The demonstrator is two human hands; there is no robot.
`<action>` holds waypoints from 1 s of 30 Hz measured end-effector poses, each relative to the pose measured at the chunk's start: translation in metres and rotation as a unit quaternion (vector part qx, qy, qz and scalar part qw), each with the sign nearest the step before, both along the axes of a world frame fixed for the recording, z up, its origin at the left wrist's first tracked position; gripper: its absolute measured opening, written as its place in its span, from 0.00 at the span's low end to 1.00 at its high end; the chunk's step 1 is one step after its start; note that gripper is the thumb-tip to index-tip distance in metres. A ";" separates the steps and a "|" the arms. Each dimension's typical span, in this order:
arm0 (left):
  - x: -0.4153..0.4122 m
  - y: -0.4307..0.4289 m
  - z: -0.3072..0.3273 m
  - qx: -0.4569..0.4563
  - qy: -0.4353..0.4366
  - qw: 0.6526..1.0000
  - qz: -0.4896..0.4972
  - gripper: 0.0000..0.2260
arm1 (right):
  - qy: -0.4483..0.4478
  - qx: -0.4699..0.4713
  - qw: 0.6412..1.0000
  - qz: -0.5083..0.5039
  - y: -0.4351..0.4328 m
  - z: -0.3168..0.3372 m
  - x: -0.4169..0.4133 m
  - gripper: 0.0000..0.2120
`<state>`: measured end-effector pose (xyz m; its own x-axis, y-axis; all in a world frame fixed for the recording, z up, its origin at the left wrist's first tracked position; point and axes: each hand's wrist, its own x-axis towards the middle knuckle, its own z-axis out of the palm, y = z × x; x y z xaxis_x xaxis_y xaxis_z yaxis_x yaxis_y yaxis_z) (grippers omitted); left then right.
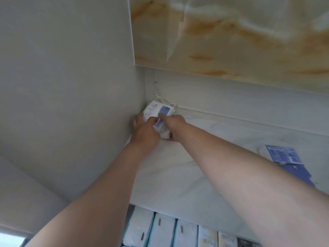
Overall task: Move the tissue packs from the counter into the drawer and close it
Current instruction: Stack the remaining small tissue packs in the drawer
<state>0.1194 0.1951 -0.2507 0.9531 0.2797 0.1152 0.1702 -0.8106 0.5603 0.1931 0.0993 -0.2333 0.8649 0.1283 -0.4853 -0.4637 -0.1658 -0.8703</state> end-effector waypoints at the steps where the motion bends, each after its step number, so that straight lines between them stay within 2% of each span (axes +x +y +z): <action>1: 0.002 0.003 0.001 -0.026 0.004 1.000 0.003 0.23 | -0.005 -0.006 1.000 -0.003 0.001 -0.003 0.001 0.29; 3: 0.003 0.008 0.004 -0.090 -0.008 0.995 0.029 0.22 | -0.024 -0.037 0.999 0.001 0.001 -0.005 0.001 0.31; 4: 0.004 0.010 0.005 -0.119 -0.025 0.991 0.059 0.17 | -0.031 -0.051 0.998 0.004 -0.002 -0.006 0.000 0.30; 6: 0.004 0.010 0.001 -0.153 -0.052 0.980 0.113 0.08 | -0.021 -0.055 0.998 0.008 -0.011 -0.004 -0.002 0.27; 8: 0.005 0.003 -0.006 -0.166 -0.047 0.977 0.128 0.05 | -0.004 -0.042 0.999 0.010 -0.024 -0.001 -0.008 0.23; 11: 0.006 -0.011 -0.010 -0.163 0.001 0.980 0.111 0.17 | -0.003 -0.064 0.997 0.031 -0.043 -0.001 -0.018 0.20; 14: -0.001 -0.017 -0.005 -0.193 0.076 0.977 0.054 0.34 | -0.008 -0.070 0.997 0.030 -0.063 0.003 -0.026 0.16; 16: -0.009 -0.023 0.002 -0.188 0.117 0.975 0.020 0.39 | 0.000 -0.082 0.996 0.030 -0.078 0.008 -0.029 0.13; 20: -0.022 -0.050 0.020 -0.136 0.178 0.974 -0.046 0.29 | -0.006 -0.119 0.992 0.034 -0.116 0.011 -0.042 0.12; 23: -0.033 -0.081 0.030 -0.096 0.199 0.972 -0.081 0.30 | -0.039 -0.164 0.984 0.056 -0.161 0.009 -0.066 0.11; 26: -0.048 -0.113 0.022 -0.157 0.181 0.965 -0.110 0.14 | -0.051 -0.188 0.979 0.066 -0.209 0.010 -0.095 0.09; 30: -0.075 -0.153 0.018 -0.156 0.169 0.964 -0.135 0.14 | -0.034 -0.206 0.975 0.081 -0.263 0.014 -0.129 0.08</action>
